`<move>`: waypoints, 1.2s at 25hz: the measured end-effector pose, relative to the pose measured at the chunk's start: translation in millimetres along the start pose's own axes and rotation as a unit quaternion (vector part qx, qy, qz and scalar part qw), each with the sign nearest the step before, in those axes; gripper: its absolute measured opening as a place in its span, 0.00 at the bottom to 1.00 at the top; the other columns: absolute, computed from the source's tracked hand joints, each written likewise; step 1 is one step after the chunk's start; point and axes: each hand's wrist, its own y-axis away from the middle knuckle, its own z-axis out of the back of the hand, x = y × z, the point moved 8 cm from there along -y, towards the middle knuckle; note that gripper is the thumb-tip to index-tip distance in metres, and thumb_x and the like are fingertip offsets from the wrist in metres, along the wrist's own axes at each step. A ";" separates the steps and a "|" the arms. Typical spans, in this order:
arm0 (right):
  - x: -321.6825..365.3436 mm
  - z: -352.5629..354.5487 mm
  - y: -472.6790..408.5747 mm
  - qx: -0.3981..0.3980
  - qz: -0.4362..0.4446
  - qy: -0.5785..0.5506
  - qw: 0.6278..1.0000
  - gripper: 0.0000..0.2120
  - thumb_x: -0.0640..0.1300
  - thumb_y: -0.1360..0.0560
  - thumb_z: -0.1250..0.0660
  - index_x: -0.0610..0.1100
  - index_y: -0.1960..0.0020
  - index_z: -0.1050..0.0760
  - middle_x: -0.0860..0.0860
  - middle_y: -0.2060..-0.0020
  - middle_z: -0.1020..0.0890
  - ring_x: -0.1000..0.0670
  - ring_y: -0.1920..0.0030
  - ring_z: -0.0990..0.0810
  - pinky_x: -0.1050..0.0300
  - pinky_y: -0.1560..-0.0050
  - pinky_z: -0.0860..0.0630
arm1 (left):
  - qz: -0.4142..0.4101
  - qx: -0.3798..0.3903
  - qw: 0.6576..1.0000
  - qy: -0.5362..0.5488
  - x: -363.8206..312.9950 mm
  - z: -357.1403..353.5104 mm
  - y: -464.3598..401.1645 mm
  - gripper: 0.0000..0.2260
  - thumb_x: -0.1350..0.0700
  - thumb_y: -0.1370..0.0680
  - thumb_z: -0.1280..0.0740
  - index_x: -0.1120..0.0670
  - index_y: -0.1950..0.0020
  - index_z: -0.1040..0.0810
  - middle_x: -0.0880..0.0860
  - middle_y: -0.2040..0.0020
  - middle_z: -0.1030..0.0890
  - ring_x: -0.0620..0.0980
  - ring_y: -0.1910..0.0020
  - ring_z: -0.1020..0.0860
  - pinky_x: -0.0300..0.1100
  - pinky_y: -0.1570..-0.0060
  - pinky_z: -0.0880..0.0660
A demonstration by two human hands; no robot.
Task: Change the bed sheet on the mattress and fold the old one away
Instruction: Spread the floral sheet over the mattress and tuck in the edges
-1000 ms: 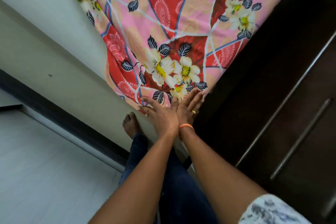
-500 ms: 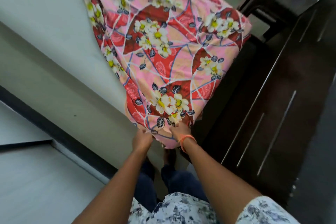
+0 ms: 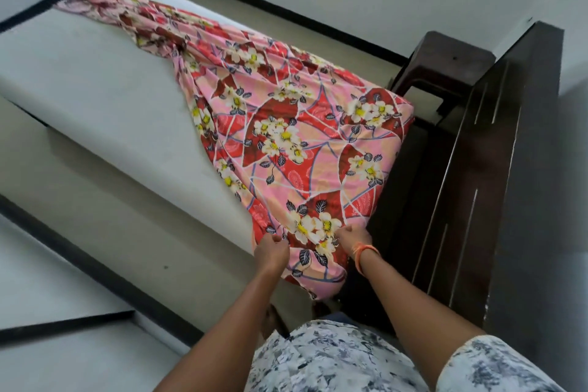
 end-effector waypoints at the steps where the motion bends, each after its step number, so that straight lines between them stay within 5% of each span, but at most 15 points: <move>1: 2.8 6.5 -1.2 -0.012 -0.002 -0.023 1.000 0.10 0.44 0.26 0.34 0.44 0.65 0.27 0.45 0.65 0.22 0.47 0.64 0.25 0.53 0.58 0.25 | -0.014 0.001 1.000 -0.016 -13.7 1.7 -1.7 0.11 0.58 0.23 0.37 0.56 0.43 0.21 0.54 0.48 0.19 0.57 0.47 0.21 0.50 0.44 0.23; 4: -18.7 11.5 -13.4 -0.024 -0.063 -0.165 0.984 0.06 0.42 0.25 0.35 0.40 0.55 0.22 0.44 0.61 0.18 0.49 0.65 0.24 0.60 0.68 0.31 | -0.082 0.031 0.993 -0.075 -45.3 -14.2 -5.2 0.11 0.59 0.22 0.38 0.57 0.41 0.23 0.53 0.45 0.19 0.53 0.48 0.22 0.47 0.47 0.24; 7: -67.8 -5.1 -46.7 -0.037 -0.179 -0.316 0.931 0.09 0.39 0.24 0.39 0.37 0.48 0.23 0.47 0.68 0.23 0.51 0.72 0.28 0.64 0.74 0.36 | -0.167 0.096 0.956 -0.221 -60.2 -62.6 -20.5 0.17 0.59 0.20 0.41 0.56 0.31 0.27 0.53 0.36 0.23 0.51 0.41 0.23 0.46 0.42 0.26; 10: -112.5 -27.8 -95.0 -0.055 -0.257 -0.414 0.872 0.12 0.39 0.21 0.41 0.34 0.43 0.24 0.40 0.61 0.20 0.45 0.66 0.24 0.60 0.71 0.30 | -0.282 0.168 0.859 -0.393 -63.7 -133.1 -54.1 0.22 0.61 0.19 0.43 0.52 0.24 0.36 0.54 0.26 0.31 0.52 0.31 0.29 0.48 0.37 0.27; 12: -136.8 -39.9 -142.4 -0.076 -0.272 -0.480 0.831 0.13 0.42 0.19 0.43 0.37 0.41 0.24 0.37 0.47 0.20 0.42 0.50 0.21 0.48 0.51 0.23 | -0.336 0.221 0.776 -0.486 -63.6 -194.7 -86.8 0.28 0.61 0.19 0.42 0.52 0.20 0.46 0.55 0.20 0.45 0.55 0.22 0.42 0.48 0.30 0.32; 15: -170.9 -66.0 -228.1 -0.092 -0.268 -0.545 0.789 0.22 0.55 0.17 0.47 0.41 0.50 0.21 0.40 0.44 0.19 0.43 0.47 0.20 0.46 0.41 0.25 | -0.401 0.238 0.658 -0.592 -64.0 -283.0 -147.6 0.34 0.52 0.17 0.40 0.52 0.19 0.58 0.58 0.19 0.60 0.59 0.20 0.58 0.55 0.23 0.47; 17: -187.2 -92.6 -273.1 -0.061 -0.255 -0.562 0.785 0.31 0.66 0.21 0.49 0.43 0.45 0.20 0.40 0.42 0.19 0.41 0.45 0.19 0.43 0.39 0.24 | -0.426 0.236 0.597 -0.637 -56.8 -325.3 -181.1 0.36 0.42 0.18 0.43 0.51 0.19 0.63 0.59 0.20 0.64 0.60 0.22 0.64 0.59 0.23 0.55; 22: -179.6 -117.8 -303.9 0.091 -0.201 -0.651 0.727 0.35 0.68 0.22 0.56 0.45 0.35 0.26 0.44 0.42 0.18 0.47 0.45 0.18 0.48 0.39 0.25 | -0.517 0.164 0.588 -0.600 -46.7 -353.2 -203.0 0.35 0.34 0.20 0.51 0.49 0.19 0.60 0.60 0.20 0.62 0.63 0.22 0.65 0.64 0.25 0.60; 25: -195.2 -110.3 -311.3 0.056 -0.249 -0.548 0.796 0.35 0.70 0.23 0.53 0.46 0.36 0.24 0.44 0.43 0.18 0.44 0.44 0.19 0.42 0.36 0.26 | -0.530 0.157 0.582 -0.596 -44.3 -352.6 -204.9 0.35 0.34 0.20 0.51 0.50 0.18 0.56 0.62 0.20 0.58 0.64 0.22 0.62 0.65 0.25 0.56; 28: -196.6 -95.1 -327.7 0.050 -0.245 -0.229 0.941 0.21 0.52 0.16 0.51 0.42 0.29 0.36 0.40 0.33 0.27 0.40 0.34 0.27 0.43 0.32 0.32 | -0.534 0.176 0.568 -0.601 -49.1 -355.2 -206.5 0.34 0.34 0.19 0.51 0.50 0.18 0.52 0.62 0.20 0.56 0.65 0.21 0.60 0.65 0.25 0.54; 30: -194.4 -86.5 -335.9 0.042 -0.193 -0.033 0.980 0.20 0.51 0.17 0.47 0.42 0.29 0.35 0.41 0.33 0.27 0.40 0.34 0.27 0.44 0.35 0.30 | -0.533 0.183 0.565 -0.603 -49.0 -355.1 -207.1 0.34 0.34 0.19 0.51 0.50 0.18 0.51 0.62 0.20 0.55 0.65 0.21 0.59 0.65 0.25 0.53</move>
